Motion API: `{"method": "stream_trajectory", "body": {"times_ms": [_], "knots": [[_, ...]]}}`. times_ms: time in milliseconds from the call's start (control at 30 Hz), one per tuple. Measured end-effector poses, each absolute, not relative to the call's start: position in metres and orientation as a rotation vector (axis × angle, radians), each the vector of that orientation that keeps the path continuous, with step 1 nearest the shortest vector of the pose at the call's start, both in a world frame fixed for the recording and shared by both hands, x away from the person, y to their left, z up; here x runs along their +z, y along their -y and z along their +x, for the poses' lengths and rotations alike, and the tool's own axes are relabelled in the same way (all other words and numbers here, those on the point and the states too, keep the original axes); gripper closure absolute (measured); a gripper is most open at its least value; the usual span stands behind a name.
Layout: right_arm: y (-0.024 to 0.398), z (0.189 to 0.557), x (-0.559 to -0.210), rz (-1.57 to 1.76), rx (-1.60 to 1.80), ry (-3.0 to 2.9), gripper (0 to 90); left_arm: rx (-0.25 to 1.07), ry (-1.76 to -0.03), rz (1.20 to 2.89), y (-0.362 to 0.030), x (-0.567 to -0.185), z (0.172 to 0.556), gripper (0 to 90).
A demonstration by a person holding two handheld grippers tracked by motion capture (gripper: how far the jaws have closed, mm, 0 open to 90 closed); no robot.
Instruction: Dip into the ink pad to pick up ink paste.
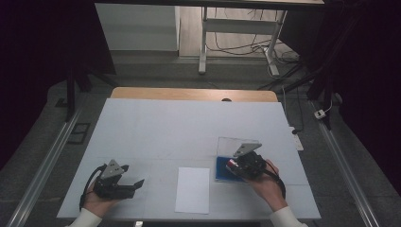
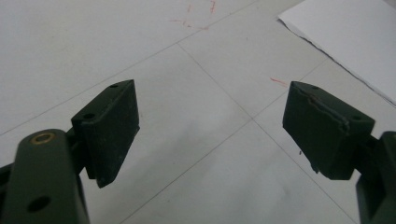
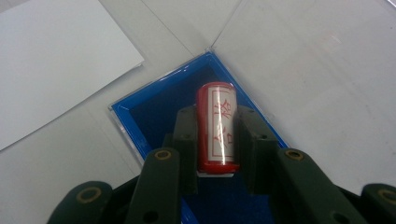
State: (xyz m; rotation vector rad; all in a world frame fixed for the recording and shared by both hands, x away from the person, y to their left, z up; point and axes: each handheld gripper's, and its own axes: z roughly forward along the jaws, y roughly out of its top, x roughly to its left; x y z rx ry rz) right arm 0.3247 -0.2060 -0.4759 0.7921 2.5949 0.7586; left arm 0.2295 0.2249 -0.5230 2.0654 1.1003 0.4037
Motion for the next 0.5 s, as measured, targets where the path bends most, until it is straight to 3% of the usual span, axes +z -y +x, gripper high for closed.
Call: {"method": "stream_trajectory", "body": {"times_ms": [500], "knots": [[0.2071,0.3227,-0.4788,0.794,0.778,-2.581,71.3,0.399,-1.108,2.05,-0.2269,-0.5212,0.2273,18.4]]}}
